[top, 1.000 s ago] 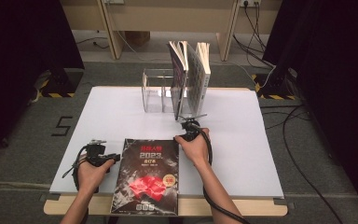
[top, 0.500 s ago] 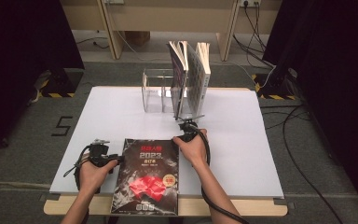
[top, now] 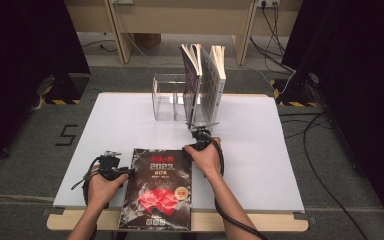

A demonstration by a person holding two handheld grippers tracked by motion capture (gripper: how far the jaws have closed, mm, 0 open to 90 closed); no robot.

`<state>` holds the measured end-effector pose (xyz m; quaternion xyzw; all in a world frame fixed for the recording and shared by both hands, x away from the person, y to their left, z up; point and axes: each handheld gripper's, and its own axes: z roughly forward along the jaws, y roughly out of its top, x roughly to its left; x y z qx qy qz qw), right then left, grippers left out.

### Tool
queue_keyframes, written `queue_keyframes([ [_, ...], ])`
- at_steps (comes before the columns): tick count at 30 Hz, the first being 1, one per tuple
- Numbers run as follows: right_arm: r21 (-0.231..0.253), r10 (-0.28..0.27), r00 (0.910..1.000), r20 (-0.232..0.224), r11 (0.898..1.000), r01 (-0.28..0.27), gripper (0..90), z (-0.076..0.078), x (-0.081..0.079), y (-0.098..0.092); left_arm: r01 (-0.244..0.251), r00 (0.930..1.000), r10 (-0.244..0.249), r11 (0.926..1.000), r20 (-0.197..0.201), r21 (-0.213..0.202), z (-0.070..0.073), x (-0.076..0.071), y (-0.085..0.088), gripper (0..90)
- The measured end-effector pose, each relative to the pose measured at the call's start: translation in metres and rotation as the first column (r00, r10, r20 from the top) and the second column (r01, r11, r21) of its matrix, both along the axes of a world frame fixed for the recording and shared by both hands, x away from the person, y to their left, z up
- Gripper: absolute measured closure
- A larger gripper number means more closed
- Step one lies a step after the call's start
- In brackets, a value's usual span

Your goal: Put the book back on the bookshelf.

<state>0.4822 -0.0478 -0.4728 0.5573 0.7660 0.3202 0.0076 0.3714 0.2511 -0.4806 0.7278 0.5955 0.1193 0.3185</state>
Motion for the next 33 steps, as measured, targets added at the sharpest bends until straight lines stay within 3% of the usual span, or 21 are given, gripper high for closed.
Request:
queue_keyframes([
  [4, -0.016, -0.009, 1.0, 0.002, 1.0, 0.009, 57.5, 0.0003, -0.0013, 0.0015, 0.003, 1.0, -0.003, 1.0, -0.002, -0.007, 0.0003, -0.0005, -0.0017, 71.0],
  [11, 0.023, -0.05, 0.9985, -0.021, 0.998, 0.051, 62.1, -0.001, -0.0024, -0.0014, -0.006, 1.0, 0.006, 0.9999, -0.005, -0.013, 0.0001, -0.0003, -0.0018, 71.0],
  [22, 0.036, -0.042, 0.9977, -0.053, 0.998, 0.044, 63.4, -0.0002, -0.0074, -0.0034, -0.006, 1.0, 0.005, 1.0, -0.006, -0.006, 0.0004, -0.0006, -0.0023, 71.2],
  [28, 0.025, -0.015, 0.9955, -0.094, 1.0, 0.017, 67.0, 0.0018, -0.0087, -0.0027, -0.01, 0.9999, 0.01, 0.9999, -0.003, -0.002, 0.0007, -0.0008, -0.0036, 71.3],
  [33, 0.059, -0.01, 0.9917, -0.128, 0.998, 0.018, 72.7, 0.0006, -0.0064, -0.0066, -0.009, 1.0, 0.009, 1.0, -0.002, 0.0, 0.0007, -0.0009, -0.0035, 71.3],
])
